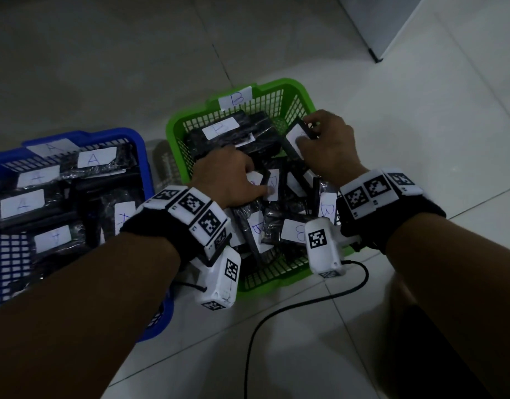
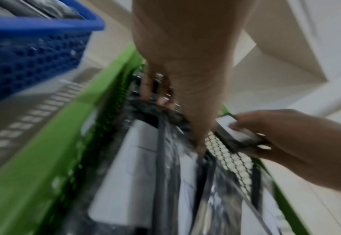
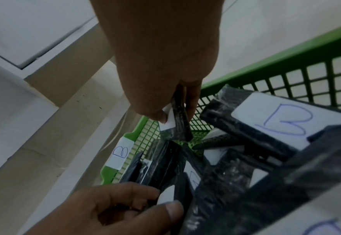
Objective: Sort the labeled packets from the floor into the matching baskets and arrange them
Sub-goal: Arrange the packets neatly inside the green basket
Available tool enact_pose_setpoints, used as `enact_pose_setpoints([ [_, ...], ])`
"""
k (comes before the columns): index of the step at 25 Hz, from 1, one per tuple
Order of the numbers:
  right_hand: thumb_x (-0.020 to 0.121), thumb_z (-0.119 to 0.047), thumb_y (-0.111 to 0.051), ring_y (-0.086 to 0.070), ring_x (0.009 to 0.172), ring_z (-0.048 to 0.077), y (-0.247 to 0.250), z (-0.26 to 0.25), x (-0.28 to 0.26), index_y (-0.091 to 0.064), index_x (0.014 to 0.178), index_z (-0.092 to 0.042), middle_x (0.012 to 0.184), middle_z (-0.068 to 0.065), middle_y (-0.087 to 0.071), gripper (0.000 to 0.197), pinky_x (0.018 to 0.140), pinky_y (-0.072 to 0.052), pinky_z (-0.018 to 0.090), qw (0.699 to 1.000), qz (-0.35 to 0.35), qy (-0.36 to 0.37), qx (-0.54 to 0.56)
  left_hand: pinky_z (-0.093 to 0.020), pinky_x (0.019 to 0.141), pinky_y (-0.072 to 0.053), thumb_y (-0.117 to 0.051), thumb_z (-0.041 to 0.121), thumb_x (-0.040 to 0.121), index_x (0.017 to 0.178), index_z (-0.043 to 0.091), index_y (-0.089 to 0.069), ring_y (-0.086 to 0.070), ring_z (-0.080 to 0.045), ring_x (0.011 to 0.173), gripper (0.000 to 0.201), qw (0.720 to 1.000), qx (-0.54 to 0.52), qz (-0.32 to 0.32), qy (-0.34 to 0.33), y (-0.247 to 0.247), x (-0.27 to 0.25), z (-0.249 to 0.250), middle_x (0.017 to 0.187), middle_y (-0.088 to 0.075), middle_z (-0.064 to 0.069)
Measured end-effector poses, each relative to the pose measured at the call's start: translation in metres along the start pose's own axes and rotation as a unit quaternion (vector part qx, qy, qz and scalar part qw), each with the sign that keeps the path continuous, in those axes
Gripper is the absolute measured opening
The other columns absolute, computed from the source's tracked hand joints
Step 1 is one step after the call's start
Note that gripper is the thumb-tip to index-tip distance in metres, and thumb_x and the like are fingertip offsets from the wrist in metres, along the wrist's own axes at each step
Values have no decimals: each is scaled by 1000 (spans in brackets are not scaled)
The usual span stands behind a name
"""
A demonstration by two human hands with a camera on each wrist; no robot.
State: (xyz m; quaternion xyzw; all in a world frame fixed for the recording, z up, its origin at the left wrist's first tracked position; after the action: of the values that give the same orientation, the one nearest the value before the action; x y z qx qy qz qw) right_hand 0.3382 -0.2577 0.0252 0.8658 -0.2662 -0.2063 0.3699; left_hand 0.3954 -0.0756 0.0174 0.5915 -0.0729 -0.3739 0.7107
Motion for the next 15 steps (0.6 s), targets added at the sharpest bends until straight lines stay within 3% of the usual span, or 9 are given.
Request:
enact_pose_setpoints([
  [2,86,-15,-62,-63,93,19,-3,0,0,-62,119,-20,108,5,-70,34,82,-48,22,999,16,-10,41,-36,73,-51,-73,66,67,99,23,-72,-63,-28,97,54,1000,13,-2,29,-3,0,1,102,-64,-4],
  [5,88,-9,-60,-61,90,12,-9,1,0,-62,121,-20,112,2,-69,34,74,-37,8,999,14,-6,46,-32,67,-44,-80,61,62,90,17,-65,-62,-26,85,54,997,29,3,70,0,-1,7,92,-62,-4],
  [11,87,-6,-56,-63,106,19,-14,-1,10,-64,120,-16,117,4,-68,35,81,-35,9,999,24,34,30,-35,70,-49,-76,47,65,92,14,-63,-63,-32,87,44,995,-28,17,92,1,-6,8,93,-64,-10],
  [15,87,-10,-59,-61,110,21,-10,-4,6,-65,119,-12,118,7,-67,33,91,-40,18,995,11,103,2,-29,68,-48,-77,41,68,98,20,-70,-63,-22,84,38,989,-106,12,104,13,-9,-7,94,-67,-3],
])
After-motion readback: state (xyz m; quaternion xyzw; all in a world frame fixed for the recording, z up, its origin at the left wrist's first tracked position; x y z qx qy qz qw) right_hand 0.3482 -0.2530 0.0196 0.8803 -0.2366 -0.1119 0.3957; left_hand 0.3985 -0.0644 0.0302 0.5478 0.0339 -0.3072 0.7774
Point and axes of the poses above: each hand's wrist, its own x-axis towards the middle knuckle, its own y-axis out of the back of the hand, z = x × y, the point moved 2 cm from there along x, towards the middle knuckle
